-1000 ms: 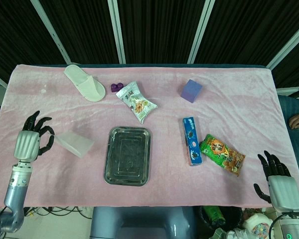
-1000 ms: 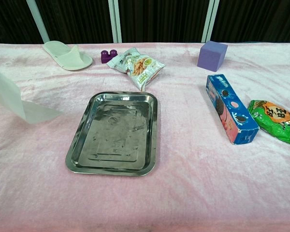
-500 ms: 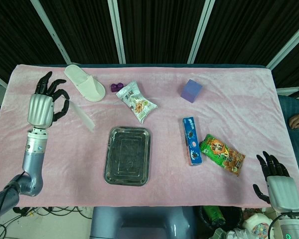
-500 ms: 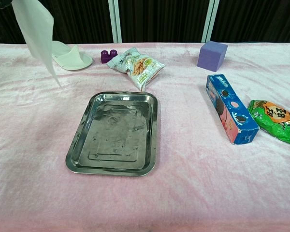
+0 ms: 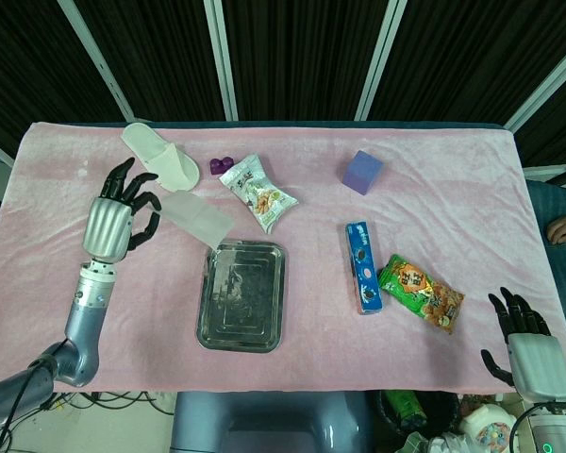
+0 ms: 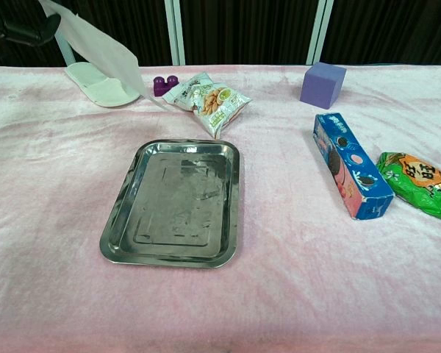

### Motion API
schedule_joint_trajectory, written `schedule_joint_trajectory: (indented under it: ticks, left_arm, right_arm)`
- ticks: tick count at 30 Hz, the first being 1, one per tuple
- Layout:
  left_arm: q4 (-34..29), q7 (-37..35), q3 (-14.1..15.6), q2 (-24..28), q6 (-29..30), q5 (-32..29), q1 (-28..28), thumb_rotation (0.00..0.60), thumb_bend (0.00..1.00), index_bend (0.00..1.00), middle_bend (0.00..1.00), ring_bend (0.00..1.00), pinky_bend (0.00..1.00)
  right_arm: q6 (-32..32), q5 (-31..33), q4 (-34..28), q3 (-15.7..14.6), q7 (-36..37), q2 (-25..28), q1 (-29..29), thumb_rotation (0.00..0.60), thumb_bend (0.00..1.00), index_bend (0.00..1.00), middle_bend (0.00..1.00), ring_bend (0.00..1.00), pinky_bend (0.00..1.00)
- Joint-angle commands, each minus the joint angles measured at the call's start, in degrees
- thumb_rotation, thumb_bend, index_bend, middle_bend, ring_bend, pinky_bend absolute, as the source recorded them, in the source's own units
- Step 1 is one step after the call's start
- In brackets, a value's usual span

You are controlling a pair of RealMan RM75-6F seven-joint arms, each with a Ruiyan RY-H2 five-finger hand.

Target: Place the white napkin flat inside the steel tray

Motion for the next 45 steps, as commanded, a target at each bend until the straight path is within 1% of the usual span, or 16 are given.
schedule_joint_trajectory:
  ticks: [1,4,6,10,12,13,18,24,30,35,39,43,45]
  left_arm:
    - [-7.13,5.59,5.71,3.03,-2.26,0.18,3.83,0.6,0.47,0.61,0.26,0.0,0.11]
    - [-11.54,9.81,8.7,4.01,-4.68,-1.09,5.7,0.6,0.47,0.62,0.26,0.0,0.1]
    - [-16.09,10.69,11.33,4.59,-7.9,-2.76,6.98,0.6,0.46,0.62,0.27,0.0,0.09]
    - [-19.47,13.58,12.84,5.17,-10.39,-4.24,7.55,0.6,0.46,0.63,0.27,0.0,0.08]
    - [-19.81,15.53,13.22,4.37,-10.48,-4.45,7.87,0.6,0.46,0.63,0.28,0.0,0.08]
    - [-20.1,16.8,13.54,3.18,-10.67,-5.22,8.38,0.6,0.46,0.63,0.28,0.0,0.07]
    - [-20.42,21.05,12.78,-0.61,-10.58,-8.07,9.34,0.6,0.46,0.62,0.28,0.0,0.05]
    - [-19.14,20.63,10.51,-4.51,-9.65,-9.94,9.89,0.6,0.46,0.62,0.28,0.0,0.05]
    - [-20.29,21.47,9.69,-5.37,-11.56,-11.79,9.47,0.6,0.46,0.62,0.28,0.0,0.05]
    - [-24.77,23.95,9.1,-5.64,-13.55,-15.15,9.31,0.6,0.46,0.62,0.28,0.0,0.05]
    - [-29.65,27.56,7.72,-4.96,-15.45,-20.25,8.75,0.6,0.46,0.62,0.28,0.0,0.05]
    - [-32.03,32.02,6.47,-5.0,-15.25,-24.1,7.98,0.6,0.46,0.62,0.28,0.0,0.04]
    - [-33.48,34.52,5.89,-5.57,-15.42,-27.63,7.59,0.6,0.47,0.61,0.28,0.0,0.03]
  right_arm:
    - [-0.17,0.05,-0.07,-0.06,0.01,0.08,0.04,0.6,0.24,0.0,0.0,0.05,0.17]
    - [-0.31,-0.23,-0.24,-0.22,0.25,0.24,0.1,0.6,0.24,0.0,0.0,0.05,0.17]
    - [-0.25,-0.52,-0.23,-0.33,0.43,0.39,0.08,0.6,0.24,0.0,0.0,0.05,0.17]
    - [-0.6,-0.39,-0.29,-0.46,0.64,0.64,0.13,0.6,0.24,0.0,0.0,0.05,0.17]
    - [-0.89,-0.39,-0.33,-0.52,0.79,0.81,0.24,0.6,0.24,0.0,0.0,0.05,0.17]
    - [-0.75,-0.62,-0.17,-0.46,0.53,0.87,0.32,0.6,0.24,0.0,0.0,0.05,0.17]
    - [0.66,-1.5,0.38,-0.18,0.81,0.55,0.05,0.6,0.24,0.0,0.0,0.05,0.17]
    - [3.47,-2.94,1.48,0.42,1.85,-0.29,-0.63,0.6,0.24,0.0,0.0,0.05,0.16]
    - [3.15,-2.84,1.64,0.33,1.9,-0.44,-0.61,0.6,0.24,0.0,0.0,0.05,0.16]
    - [2.76,-2.45,1.53,0.36,1.81,-0.34,-0.56,0.6,0.24,0.0,0.0,0.05,0.16]
    - [2.6,-2.16,1.41,0.43,1.97,-0.19,-0.56,0.6,0.24,0.0,0.0,0.05,0.16]
    - [2.41,-2.13,1.32,0.39,1.99,-0.1,-0.51,0.6,0.24,0.0,0.0,0.05,0.16]
    - [2.1,-2.04,1.3,0.36,1.9,-0.1,-0.4,0.6,0.24,0.0,0.0,0.05,0.16]
